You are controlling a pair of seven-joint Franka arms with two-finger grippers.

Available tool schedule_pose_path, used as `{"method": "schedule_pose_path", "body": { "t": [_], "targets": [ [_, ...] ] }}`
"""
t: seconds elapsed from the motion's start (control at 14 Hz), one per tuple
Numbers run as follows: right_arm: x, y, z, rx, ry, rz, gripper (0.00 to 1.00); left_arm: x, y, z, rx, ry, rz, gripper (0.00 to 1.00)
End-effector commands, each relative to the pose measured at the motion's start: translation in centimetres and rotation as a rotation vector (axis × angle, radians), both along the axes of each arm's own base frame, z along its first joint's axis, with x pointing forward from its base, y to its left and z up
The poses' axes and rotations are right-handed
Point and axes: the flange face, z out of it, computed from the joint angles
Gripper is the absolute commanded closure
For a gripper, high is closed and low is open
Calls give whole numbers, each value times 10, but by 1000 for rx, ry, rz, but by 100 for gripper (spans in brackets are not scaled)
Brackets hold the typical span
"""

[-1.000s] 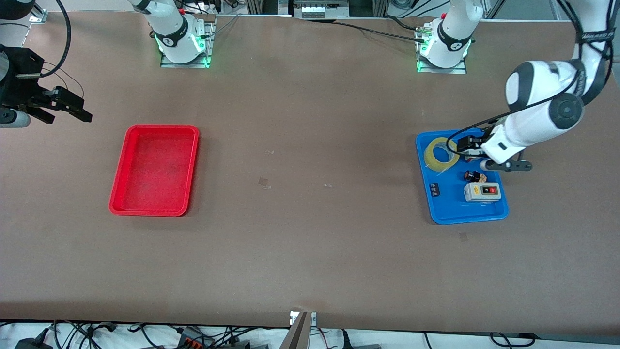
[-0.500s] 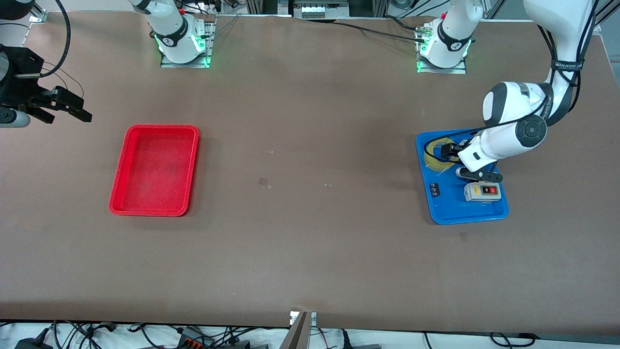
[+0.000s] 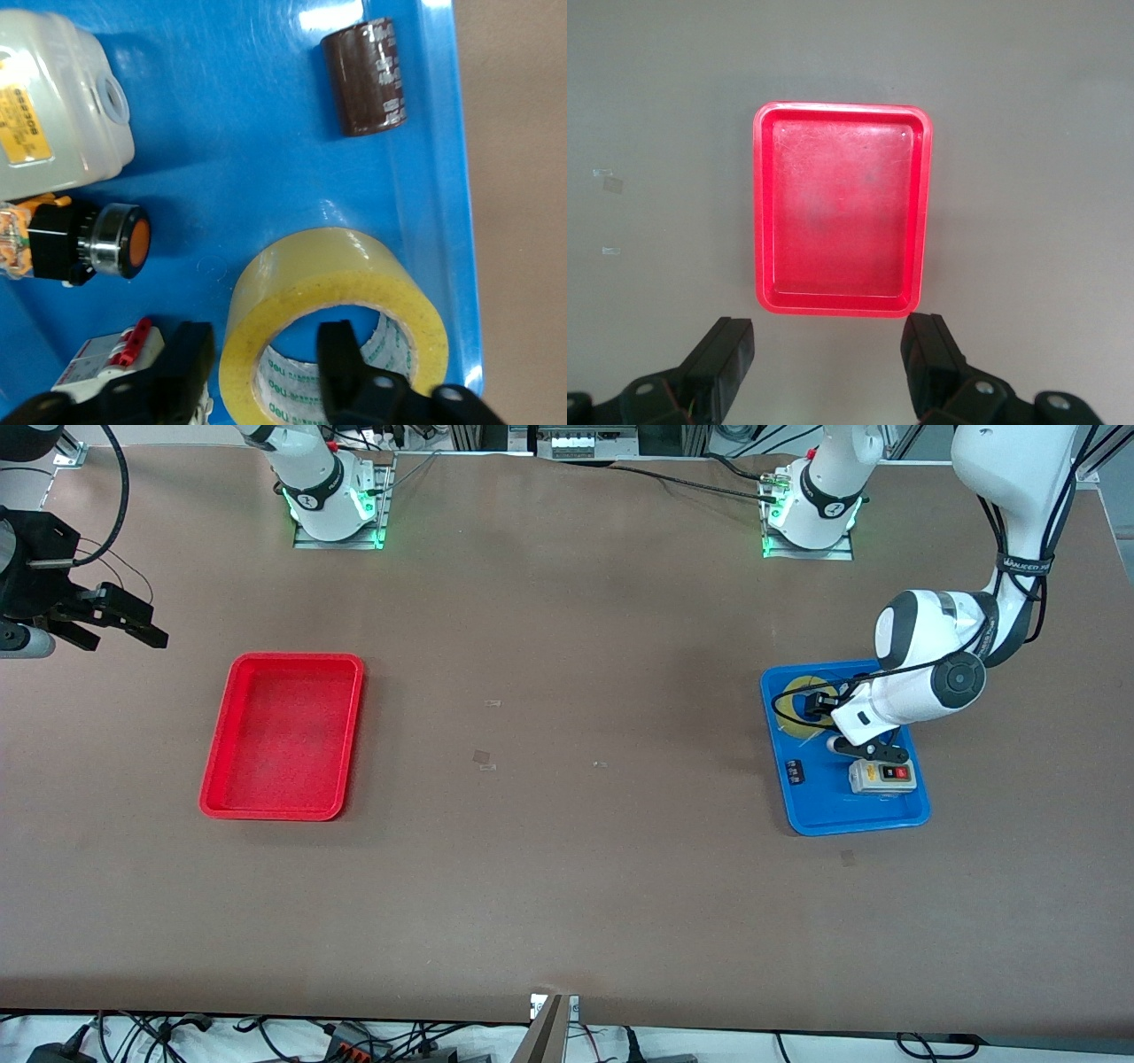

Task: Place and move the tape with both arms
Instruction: 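Grasp the yellow tape roll rim with the left gripper, then carry the tape to mid-table with the left gripper while the right gripper reaches out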

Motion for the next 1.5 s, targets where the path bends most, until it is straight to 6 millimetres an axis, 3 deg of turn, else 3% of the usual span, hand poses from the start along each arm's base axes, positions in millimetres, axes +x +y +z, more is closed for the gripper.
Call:
{"method": "schedule_pose_path", "body": {
  "t": [0.0,0.14,0.5,0.64,0.71,1.07,1.43],
  "targets": [
    [-3,-3,6,4,1,-8,0,2,13,3,-8,-12,-34,85],
    [-3,-3,6,4,1,-8,0,3,15,11,-11,-2,-43,100],
    [-3,-3,6,4,0,-8,0,34,22,70,-21,40,-20,100],
    [-2,-3,9,4,-6,-6,0,45,13,92,-16,53,14,100],
    [-2,-3,10,4,-8,-6,0,49,-2,100,-5,52,39,100],
    [1,-9,3,5,4,-15,0,45,-139,106,-34,63,237,100],
    [1,-8,3,5,6,-3,0,10,-310,83,-18,4,456,100]
  ]
}}
